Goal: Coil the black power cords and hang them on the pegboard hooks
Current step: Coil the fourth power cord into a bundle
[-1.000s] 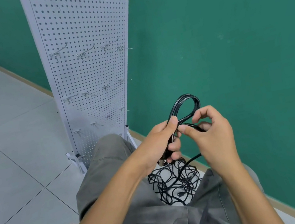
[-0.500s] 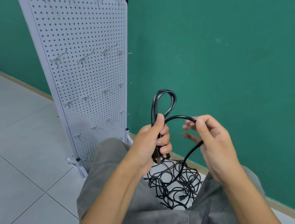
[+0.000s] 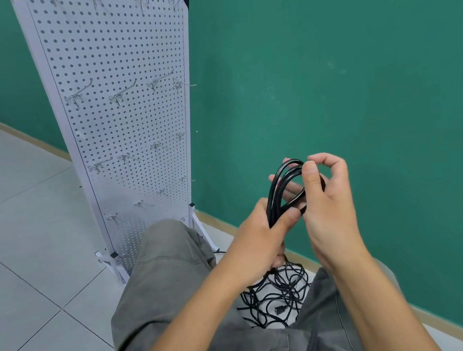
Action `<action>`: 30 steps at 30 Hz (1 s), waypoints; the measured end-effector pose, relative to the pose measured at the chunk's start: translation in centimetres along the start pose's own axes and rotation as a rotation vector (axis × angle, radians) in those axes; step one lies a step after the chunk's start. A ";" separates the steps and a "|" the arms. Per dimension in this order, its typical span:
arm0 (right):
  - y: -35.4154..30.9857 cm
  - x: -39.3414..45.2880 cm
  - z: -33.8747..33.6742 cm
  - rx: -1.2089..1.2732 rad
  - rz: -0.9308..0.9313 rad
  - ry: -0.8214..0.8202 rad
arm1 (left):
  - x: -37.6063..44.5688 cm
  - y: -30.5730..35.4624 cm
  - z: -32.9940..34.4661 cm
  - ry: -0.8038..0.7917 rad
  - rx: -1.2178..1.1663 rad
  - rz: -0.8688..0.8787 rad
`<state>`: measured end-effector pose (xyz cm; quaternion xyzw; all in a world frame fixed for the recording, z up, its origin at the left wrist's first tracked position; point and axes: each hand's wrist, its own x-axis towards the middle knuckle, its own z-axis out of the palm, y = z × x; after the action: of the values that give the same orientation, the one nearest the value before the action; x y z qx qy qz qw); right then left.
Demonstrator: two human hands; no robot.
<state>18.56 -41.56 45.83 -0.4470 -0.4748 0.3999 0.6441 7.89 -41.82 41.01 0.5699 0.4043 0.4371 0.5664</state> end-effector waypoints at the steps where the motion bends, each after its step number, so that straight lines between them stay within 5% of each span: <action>1: -0.1 -0.1 0.1 0.008 0.004 0.003 | 0.0 0.0 -0.1 -0.011 0.056 0.029; 7: 0.0 0.2 -0.1 -0.046 0.020 -0.031 | -0.1 -0.9 -0.6 -0.193 0.138 -0.057; 15: 1.4 0.2 -0.5 -0.066 0.048 -0.061 | 0.7 -2.2 -1.1 -0.134 0.452 0.022; 24: 0.1 1.2 -1.1 -0.065 0.054 -0.267 | -0.6 -1.5 -1.0 -0.217 -0.039 0.078; 30: 1.8 0.8 -0.5 0.077 0.249 -0.373 | -0.8 -0.2 -1.3 -0.124 -0.498 0.011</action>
<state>19.07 -40.38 44.24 -0.3955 -0.5112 0.5700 0.5073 6.46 -42.16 40.76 0.4409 0.2455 0.4903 0.7106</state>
